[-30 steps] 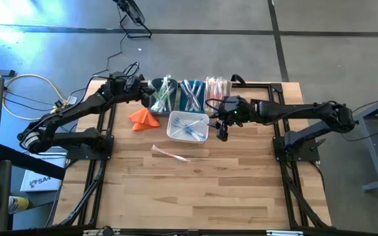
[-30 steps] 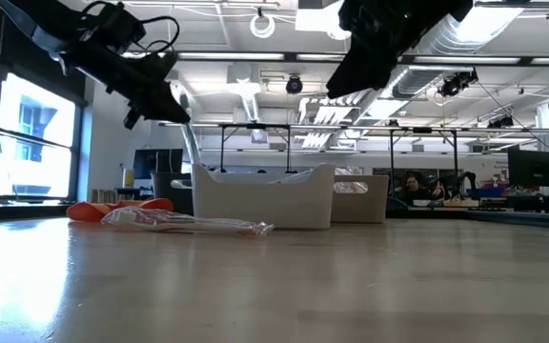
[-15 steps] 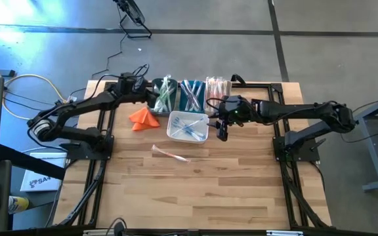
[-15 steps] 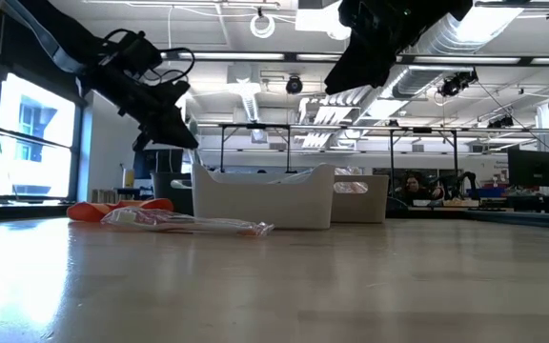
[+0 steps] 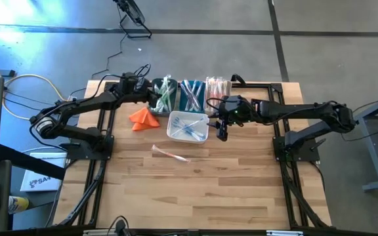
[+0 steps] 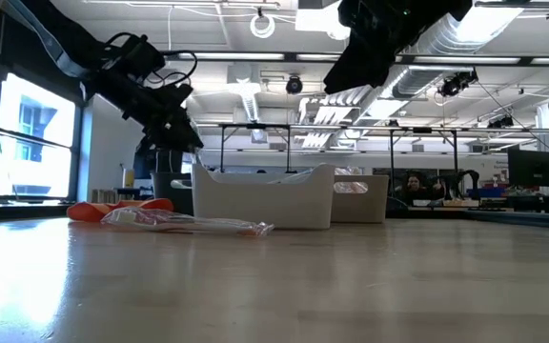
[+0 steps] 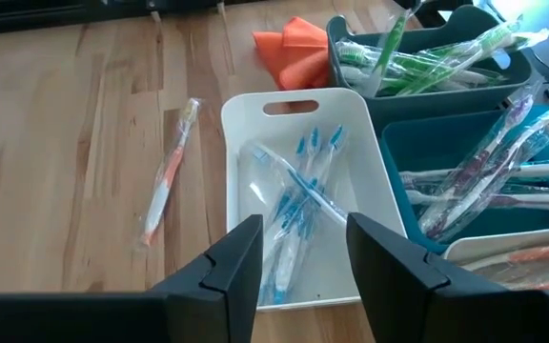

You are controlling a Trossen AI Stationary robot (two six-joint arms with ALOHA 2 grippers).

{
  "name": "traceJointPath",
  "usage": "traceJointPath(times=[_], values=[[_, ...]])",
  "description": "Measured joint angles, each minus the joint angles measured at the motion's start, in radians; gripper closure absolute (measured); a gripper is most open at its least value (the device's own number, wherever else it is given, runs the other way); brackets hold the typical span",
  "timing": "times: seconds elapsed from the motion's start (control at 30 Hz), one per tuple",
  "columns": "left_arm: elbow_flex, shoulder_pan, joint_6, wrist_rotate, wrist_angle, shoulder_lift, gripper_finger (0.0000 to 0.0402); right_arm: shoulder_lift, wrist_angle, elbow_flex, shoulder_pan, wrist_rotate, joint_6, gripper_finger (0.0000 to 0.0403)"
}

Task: Pick & Place Toothbrushes
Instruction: Put the green toothbrush into the dark blue bin, then put the orange toothbrush into the gray bin

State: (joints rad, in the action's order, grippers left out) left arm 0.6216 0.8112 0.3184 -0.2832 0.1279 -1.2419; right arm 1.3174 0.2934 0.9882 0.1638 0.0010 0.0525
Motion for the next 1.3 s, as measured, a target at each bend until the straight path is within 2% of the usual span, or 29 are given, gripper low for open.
traceJointPath(times=[0.2, 0.37, 0.53, 1.0, 1.3], values=[[0.0, 0.0, -0.033, 0.004, 0.109, 0.0, 0.0258, 0.0, -0.016, 0.0, 0.0, 0.0, 0.0, 0.0257], [0.0, 0.0, -0.044, 0.005, 0.11, 0.0, 0.0238, 0.0, -0.016, 0.0, 0.0, 0.0, 0.0, 0.0257], [0.0, 0.0, -0.063, 0.006, 0.096, 0.0, 0.0235, 0.0, -0.017, 0.0, 0.0, 0.0, 0.0, 0.0257], [0.0, 0.0, -0.18, 0.01, 0.307, 0.0, 0.0235, 0.0, -0.021, 0.0, 0.0, 0.0, 0.006, 0.0257], [0.0, 0.0, -0.266, 0.02, 0.38, 0.0, 0.0235, 0.0, -0.022, 0.0, 0.0, 0.0, 0.005, 0.0257]])
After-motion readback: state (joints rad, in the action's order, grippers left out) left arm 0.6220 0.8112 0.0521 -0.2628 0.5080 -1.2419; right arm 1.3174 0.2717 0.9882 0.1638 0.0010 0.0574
